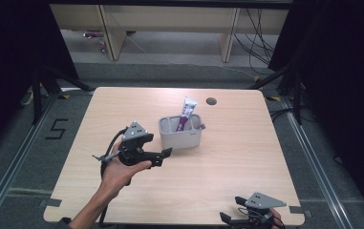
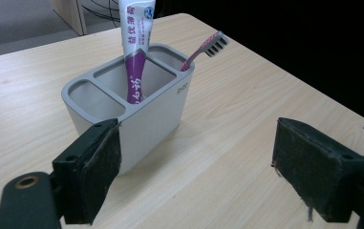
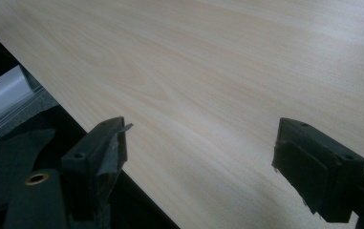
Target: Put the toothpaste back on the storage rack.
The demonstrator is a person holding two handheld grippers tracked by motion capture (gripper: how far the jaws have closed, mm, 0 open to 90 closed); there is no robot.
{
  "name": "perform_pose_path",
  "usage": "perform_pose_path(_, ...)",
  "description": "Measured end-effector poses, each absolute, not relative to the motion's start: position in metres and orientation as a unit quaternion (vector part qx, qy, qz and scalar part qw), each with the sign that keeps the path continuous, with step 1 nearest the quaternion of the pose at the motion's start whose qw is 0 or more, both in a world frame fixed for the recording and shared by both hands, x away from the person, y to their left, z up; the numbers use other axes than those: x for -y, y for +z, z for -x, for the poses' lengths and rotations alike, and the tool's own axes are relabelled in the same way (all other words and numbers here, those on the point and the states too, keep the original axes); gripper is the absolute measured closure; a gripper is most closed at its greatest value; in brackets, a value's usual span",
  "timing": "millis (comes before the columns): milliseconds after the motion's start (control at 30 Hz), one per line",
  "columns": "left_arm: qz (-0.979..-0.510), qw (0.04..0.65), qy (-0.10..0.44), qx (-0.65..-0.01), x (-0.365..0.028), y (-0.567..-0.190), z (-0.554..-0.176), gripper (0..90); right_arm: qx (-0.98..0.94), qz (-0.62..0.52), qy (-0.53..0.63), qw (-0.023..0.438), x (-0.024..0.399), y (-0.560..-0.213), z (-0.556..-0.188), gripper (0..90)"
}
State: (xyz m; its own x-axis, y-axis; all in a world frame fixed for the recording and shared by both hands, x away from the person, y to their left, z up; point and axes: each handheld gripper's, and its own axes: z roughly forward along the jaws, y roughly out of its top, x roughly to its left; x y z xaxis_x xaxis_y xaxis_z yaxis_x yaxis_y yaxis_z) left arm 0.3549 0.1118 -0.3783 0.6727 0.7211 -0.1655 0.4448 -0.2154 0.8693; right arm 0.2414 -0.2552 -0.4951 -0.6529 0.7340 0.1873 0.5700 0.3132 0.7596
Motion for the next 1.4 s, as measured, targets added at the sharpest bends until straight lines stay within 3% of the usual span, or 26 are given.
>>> perform_pose_path(1400,-0.789,0.479,0.15,-0.353,-0.148,-0.458,-0.272,16.2,-0.803,-0.41,0.422,0.095,0.252,-0.495,-0.242,19.2)
